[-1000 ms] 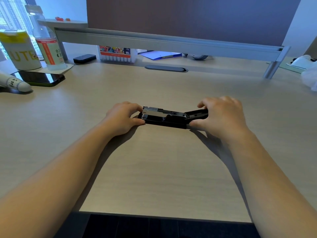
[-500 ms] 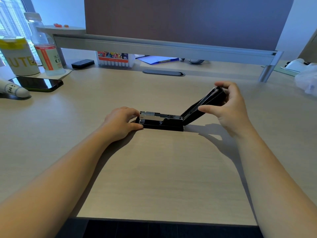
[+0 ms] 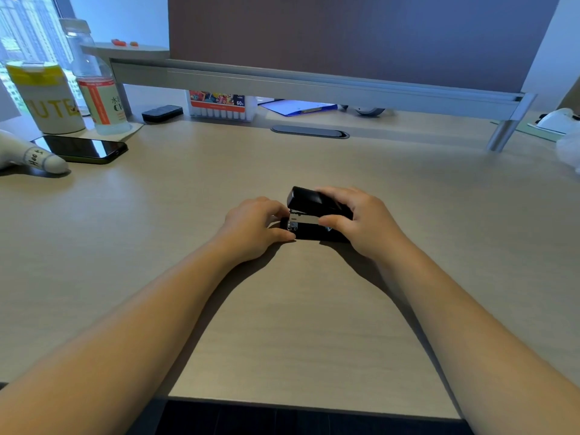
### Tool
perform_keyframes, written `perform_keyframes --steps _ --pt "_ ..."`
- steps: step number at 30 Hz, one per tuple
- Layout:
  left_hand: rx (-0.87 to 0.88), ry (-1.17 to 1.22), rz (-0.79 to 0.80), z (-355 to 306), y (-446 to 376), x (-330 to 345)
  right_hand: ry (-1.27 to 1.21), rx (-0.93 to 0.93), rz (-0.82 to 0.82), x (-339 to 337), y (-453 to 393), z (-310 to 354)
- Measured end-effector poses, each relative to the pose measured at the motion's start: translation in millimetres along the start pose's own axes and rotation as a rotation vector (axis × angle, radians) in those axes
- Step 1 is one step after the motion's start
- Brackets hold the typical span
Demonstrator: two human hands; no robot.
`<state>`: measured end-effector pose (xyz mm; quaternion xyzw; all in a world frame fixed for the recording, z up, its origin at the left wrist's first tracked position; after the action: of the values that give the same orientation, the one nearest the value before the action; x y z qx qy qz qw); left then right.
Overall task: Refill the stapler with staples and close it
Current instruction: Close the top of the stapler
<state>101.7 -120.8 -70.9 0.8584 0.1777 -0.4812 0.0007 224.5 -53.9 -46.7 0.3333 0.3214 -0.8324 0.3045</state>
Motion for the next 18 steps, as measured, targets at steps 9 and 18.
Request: perform_keyframes --steps 9,18 --pt "0.131 0.135 -0.050 -6.3 6.5 -6.2 -0.089 0.179 0.055 -4.9 8.6 -15.8" --pt "0.219 -0.020 -0.031 -1.9 6.8 -6.7 -0.133 0.270 0.085 -9.2 15.3 -28.7"
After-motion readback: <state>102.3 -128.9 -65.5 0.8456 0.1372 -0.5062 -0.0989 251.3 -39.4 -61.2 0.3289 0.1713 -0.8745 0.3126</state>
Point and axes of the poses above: each hand's wrist, its own y-axis away from the middle knuckle, its own x-axis out of the palm, z = x × y, the point moved 6 cm from there along -y, towards the middle knuckle, and after that the axes turned 1 degree about x, right-handed, at the moved point
